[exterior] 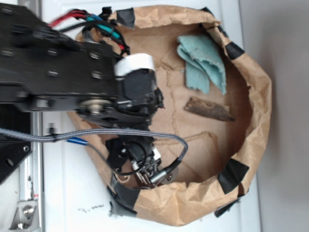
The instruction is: Grab the silver keys.
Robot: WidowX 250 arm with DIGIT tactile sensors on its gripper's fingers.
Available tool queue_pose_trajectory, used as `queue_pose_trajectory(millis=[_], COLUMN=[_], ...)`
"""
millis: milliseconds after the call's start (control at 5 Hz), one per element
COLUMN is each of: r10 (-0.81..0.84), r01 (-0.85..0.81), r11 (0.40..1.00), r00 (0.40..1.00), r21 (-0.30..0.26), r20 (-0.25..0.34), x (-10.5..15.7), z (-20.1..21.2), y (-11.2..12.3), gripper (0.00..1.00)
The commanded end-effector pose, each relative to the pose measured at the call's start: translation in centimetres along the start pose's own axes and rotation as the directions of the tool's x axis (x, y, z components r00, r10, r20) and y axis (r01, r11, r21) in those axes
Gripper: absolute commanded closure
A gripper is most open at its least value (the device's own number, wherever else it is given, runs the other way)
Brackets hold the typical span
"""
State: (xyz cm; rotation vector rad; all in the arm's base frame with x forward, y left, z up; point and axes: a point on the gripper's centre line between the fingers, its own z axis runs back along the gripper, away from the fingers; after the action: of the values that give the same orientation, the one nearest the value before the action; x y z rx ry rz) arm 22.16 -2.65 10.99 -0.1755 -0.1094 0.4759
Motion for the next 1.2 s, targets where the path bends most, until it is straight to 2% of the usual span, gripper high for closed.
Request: queue_pose_trajectory(millis=[0,200,400,600,800,1000], r10=[0.074,0.045,0.004,-0.007,-0.005,-0.017], r01=[-0.068,-0.039,0.004,0.022,0.019,0.029], r11=[0.992,0.996,0.992,0.985,0.990,0.988], r00=[0.996,0.997,0.998,0.996,0.994,0.997], r21=[-0.104,-0.080,-0.122,-0.168,-0.138,-0.151], r20=[0.055,0.069,0.063,0.086,0.105,0.079], x=[3.2,2.9,2.8,2.2,2.2,1.9], z=[5.9,4.8,3.8,1.8,0.4,-0.6], y=[-0.5,-0.3,0.1,-0.6,-1.1,-1.4], gripper=[0.00,0.00,0.00,0.00,0.00,0.00])
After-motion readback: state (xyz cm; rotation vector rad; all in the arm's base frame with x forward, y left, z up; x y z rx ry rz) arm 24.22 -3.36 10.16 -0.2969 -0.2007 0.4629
